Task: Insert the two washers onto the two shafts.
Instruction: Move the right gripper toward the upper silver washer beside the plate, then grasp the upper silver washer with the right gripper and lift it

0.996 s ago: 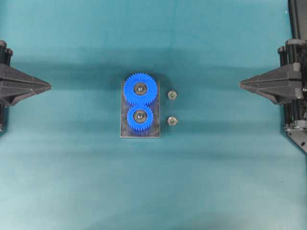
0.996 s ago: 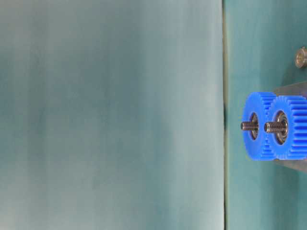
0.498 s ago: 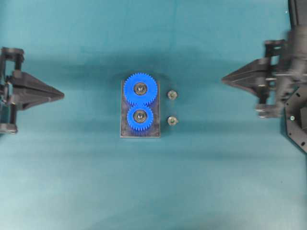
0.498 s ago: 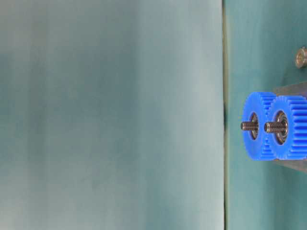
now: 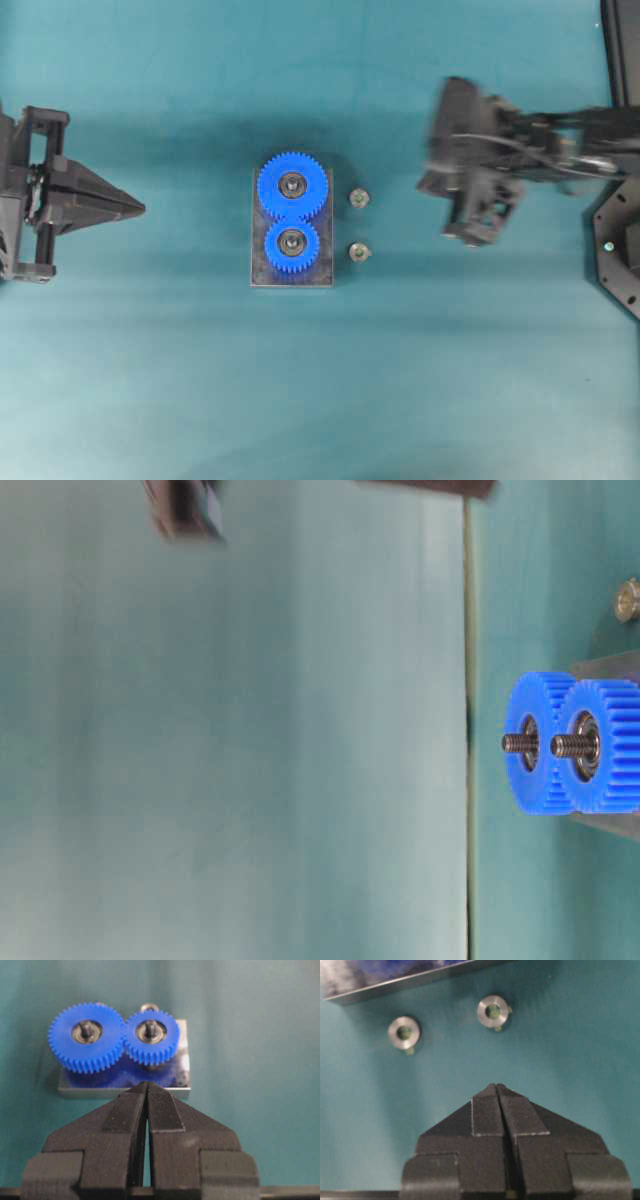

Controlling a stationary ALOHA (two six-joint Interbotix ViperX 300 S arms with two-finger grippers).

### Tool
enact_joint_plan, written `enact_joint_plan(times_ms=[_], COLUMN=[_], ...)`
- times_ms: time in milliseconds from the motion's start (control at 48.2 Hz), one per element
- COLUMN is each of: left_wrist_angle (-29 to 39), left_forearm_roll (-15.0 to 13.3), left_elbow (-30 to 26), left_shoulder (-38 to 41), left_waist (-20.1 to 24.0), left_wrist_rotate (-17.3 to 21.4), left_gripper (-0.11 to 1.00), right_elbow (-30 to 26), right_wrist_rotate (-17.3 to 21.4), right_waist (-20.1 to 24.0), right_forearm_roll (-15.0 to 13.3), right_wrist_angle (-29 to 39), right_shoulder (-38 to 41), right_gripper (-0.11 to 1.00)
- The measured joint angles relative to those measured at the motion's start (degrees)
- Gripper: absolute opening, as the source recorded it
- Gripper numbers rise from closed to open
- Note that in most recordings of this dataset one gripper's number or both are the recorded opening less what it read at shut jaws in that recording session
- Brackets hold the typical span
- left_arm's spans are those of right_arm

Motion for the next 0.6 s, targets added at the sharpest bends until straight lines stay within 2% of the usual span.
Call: enact_joint_plan(times_ms=[124, 187, 228, 456, 498, 602], left_wrist_angle=[0.09, 0.09, 0.09, 0.18, 0.18, 0.18], left_forearm_roll=[0.00, 0.00, 0.00, 0.00, 0.00, 0.00], left_elbow=[-0.09, -0.18, -0.26, -0.44, -0.44, -0.44], left_shoulder=[-0.09, -0.09, -0.09, -0.09, -0.09, 0.00], left_waist=[-0.09, -0.18, -0.18, -0.18, -0.18, -0.26], left_wrist_rotate=[0.00, 0.00, 0.00, 0.00, 0.00, 0.00], left_gripper=[0.00, 0.00, 0.00, 0.00, 0.00, 0.00], right_elbow=[-3.25, -4.48, -5.36, -9.23, -9.84, -10.81], right_wrist_rotate=[-0.09, -0.18, -0.18, -0.26, -0.26, -0.26], right_waist=[0.00, 0.00, 0.00, 0.00, 0.00, 0.00], right_forearm_roll=[0.00, 0.00, 0.00, -0.18, -0.35, -0.79], right_wrist_angle=[0.79, 0.79, 0.88, 0.88, 0.70, -0.18], right_shoulder=[4.92, 6.77, 7.91, 14.33, 15.29, 17.31], right_gripper=[0.02, 0.10, 0.18, 0.84, 0.87, 0.82])
